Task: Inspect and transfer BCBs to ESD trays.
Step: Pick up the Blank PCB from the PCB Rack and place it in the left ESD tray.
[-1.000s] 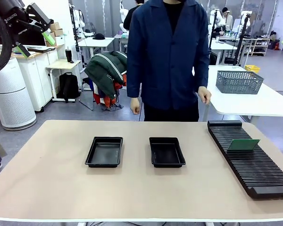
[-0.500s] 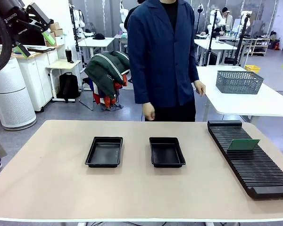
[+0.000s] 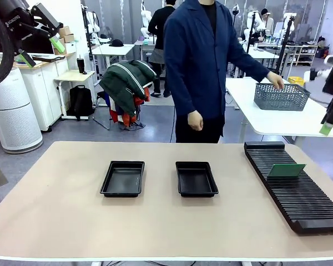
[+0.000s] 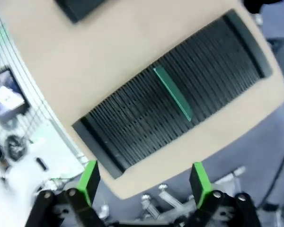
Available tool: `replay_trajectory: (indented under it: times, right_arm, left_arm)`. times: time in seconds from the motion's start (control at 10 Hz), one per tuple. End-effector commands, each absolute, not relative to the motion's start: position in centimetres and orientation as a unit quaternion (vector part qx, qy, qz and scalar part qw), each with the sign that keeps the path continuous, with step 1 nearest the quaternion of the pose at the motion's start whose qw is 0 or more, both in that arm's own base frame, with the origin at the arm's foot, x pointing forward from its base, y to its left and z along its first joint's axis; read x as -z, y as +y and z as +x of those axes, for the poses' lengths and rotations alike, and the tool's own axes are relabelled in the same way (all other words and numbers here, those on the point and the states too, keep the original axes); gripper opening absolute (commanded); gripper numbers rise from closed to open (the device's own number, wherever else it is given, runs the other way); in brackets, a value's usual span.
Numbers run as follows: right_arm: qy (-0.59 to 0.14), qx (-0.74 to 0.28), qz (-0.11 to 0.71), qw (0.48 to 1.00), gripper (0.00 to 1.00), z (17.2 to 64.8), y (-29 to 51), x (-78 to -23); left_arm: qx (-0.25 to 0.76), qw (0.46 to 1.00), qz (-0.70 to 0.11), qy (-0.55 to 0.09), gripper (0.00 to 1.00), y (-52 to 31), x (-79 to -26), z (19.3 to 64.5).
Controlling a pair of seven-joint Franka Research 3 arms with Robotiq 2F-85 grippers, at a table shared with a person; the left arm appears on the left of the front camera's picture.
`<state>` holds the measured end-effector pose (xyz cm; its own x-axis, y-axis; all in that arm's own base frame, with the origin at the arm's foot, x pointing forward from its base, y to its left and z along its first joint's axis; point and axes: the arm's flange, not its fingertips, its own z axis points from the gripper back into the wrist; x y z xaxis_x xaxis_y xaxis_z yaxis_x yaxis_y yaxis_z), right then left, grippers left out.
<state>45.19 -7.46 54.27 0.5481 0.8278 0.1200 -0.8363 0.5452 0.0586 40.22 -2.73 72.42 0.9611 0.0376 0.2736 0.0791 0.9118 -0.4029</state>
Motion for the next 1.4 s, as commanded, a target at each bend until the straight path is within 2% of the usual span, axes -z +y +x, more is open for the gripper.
replay_trajectory:
  times: [0.0, 0.2, 0.8, 1.3]
  right_arm:
    - [-0.075, -0.558, 0.018, 0.826, 1.0, 45.3, -7.6, -50.9]
    - [-0.077, -0.618, -0.02, 0.782, 1.0, 46.1, -7.0, -47.9]
    - [-0.11, -0.686, 0.003, 0.719, 1.0, 48.5, -7.8, -42.3]
    - [-0.117, -0.69, 0.013, 0.714, 1.0, 50.0, -7.2, -37.4]
  left_arm:
    - [0.009, 0.967, -0.21, -0.142, 1.0, -2.6, -72.3, 40.1]
    - [0.009, 0.967, -0.21, -0.142, 1.0, -2.6, -72.3, 40.1]
    - [0.009, 0.967, -0.21, -0.142, 1.0, -2.6, -72.3, 40.1]
    - [0.009, 0.967, -0.21, -0.142, 1.0, -2.6, -72.3, 40.1]
